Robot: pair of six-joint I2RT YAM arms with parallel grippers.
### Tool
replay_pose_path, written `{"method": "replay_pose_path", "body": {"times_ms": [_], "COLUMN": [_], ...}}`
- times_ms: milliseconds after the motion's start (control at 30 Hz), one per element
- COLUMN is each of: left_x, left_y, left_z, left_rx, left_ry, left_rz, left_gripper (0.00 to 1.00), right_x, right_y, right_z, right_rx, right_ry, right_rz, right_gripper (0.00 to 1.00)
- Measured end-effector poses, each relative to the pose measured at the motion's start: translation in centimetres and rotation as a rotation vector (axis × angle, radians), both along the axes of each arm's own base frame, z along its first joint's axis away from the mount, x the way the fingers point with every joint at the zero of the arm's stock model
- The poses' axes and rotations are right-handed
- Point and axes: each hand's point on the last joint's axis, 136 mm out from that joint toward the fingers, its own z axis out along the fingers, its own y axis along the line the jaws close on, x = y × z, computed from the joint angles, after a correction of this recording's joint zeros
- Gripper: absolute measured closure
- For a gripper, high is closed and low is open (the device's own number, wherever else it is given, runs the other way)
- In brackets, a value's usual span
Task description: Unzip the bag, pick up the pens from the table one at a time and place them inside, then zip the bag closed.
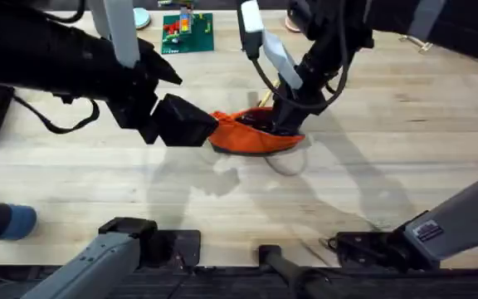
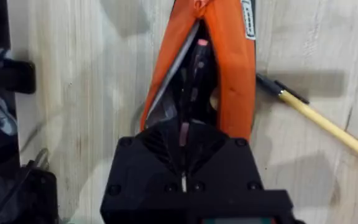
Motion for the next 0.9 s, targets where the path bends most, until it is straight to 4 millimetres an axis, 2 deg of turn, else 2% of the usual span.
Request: {"method": "replay_pose_path", "body": {"times_ms": [300,333,367,533,567,900], "left_x": [-0.01,0.00,0.00,0.00,0.00,0.00], "left_y": [0.00,0.00,0.00,0.00,0.00,0.00], "left_z": [0.01,0.00,0.00,0.00,0.00,0.00], "left_rx": [0.000,0.000,0.000,0.000,0.000,0.000], "left_ry": [0.000,0.000,0.000,0.000,0.000,0.000], "left_rz": [0.000,0.000,0.000,0.000,0.000,0.000], "left_gripper": [0.005,0.005,0.005,0.006,0.005,0.006], "right_x": [0.03,0.03,0.02,0.05,0.10,0.22], "right_y": [0.02,0.01,0.01,0.03,0.05,0.11], "right_z": [-0.30,-0.30,-0.30,-0.30,-0.31,-0.31], "right_rx": [-0.004,-0.005,-0.005,-0.003,-0.002,-0.001], "right_ry": [0.008,0.009,0.009,0.007,0.004,0.001], "right_rz": [0.000,-0.001,-0.001,0.000,0.002,-0.003], "right_gripper": [0.968,0.932,0.825,0.103,0.030,0.006]}}
